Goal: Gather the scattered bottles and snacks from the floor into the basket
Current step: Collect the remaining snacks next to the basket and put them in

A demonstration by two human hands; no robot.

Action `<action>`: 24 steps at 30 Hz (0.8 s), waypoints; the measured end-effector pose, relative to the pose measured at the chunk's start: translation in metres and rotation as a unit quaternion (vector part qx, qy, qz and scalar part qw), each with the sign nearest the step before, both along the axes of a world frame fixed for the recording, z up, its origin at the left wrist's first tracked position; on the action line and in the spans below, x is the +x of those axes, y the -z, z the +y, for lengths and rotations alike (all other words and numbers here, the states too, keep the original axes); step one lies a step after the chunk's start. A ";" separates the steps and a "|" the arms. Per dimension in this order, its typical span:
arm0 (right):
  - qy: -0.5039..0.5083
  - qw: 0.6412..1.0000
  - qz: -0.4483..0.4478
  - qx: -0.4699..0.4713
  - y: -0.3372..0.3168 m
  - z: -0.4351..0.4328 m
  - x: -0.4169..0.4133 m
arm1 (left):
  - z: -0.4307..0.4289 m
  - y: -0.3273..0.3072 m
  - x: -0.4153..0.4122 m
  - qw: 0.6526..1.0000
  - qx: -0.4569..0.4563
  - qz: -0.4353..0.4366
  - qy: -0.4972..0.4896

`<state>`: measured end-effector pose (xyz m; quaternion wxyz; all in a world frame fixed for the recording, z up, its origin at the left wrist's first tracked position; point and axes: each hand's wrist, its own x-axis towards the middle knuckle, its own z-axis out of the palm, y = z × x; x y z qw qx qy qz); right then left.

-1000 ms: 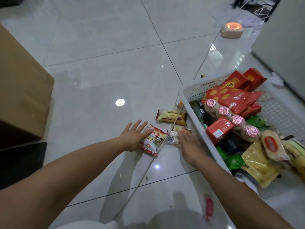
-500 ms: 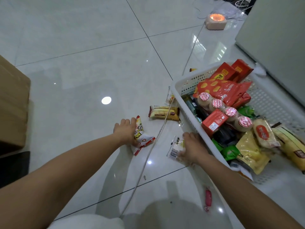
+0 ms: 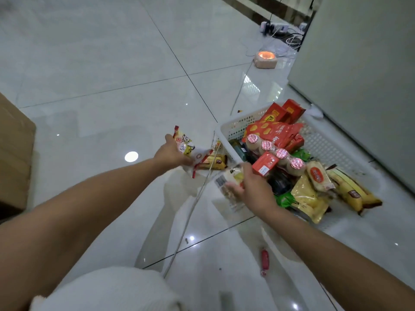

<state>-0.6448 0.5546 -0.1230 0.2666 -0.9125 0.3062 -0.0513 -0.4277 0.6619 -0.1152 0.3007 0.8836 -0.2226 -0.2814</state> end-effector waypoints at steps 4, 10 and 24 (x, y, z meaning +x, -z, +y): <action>0.173 0.971 -0.166 -0.019 -0.053 -0.047 -0.017 | -0.065 -0.044 -0.026 0.991 -0.091 0.102 -0.013; 0.333 0.932 -0.131 -0.051 -0.085 -0.119 -0.081 | -0.143 -0.090 -0.090 0.978 -0.137 0.149 0.053; 0.227 0.945 -0.009 -0.237 0.003 -0.049 -0.151 | -0.112 -0.037 -0.051 0.994 0.034 -0.032 0.100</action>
